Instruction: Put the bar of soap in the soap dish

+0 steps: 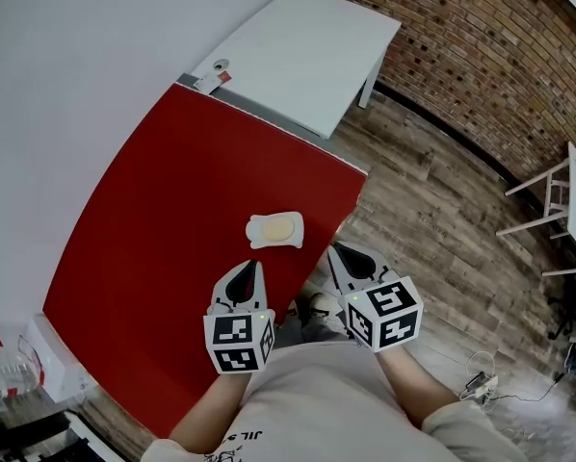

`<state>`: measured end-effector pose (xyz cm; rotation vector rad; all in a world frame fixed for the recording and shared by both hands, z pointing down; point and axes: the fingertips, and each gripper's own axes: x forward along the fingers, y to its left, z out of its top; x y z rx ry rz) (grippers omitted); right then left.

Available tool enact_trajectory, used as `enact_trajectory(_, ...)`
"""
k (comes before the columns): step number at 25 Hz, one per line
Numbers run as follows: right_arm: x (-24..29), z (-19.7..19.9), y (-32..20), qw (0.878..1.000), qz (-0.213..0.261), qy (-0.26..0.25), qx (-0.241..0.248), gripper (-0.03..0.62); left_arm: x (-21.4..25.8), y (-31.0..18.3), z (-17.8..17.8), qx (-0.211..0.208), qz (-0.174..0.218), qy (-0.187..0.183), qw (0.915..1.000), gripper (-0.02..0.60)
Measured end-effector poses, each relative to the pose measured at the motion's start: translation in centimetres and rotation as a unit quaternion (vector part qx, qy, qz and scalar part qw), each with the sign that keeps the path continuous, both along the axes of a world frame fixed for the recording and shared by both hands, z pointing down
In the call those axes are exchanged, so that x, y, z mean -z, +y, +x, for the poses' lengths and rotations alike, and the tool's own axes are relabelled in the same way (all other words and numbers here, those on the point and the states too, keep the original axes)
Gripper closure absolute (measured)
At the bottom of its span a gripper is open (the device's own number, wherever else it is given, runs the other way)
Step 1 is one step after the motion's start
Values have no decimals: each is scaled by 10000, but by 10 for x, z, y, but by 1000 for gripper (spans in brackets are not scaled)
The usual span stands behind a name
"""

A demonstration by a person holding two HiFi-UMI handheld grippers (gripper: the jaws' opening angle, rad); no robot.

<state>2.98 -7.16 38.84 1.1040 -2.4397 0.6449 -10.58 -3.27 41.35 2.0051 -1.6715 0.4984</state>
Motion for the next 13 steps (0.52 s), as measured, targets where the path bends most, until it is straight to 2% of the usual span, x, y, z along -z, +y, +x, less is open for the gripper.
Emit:
enact_trajectory(7, 3, 0, 2, 10000, 38, 4, 10, 589, 5, 2, -9, 23, 47, 5, 10000, 574)
enact_trajectory(13, 4, 3, 4, 10000, 74, 32, 23, 589, 3, 5, -2, -79, 25, 10, 10000, 572)
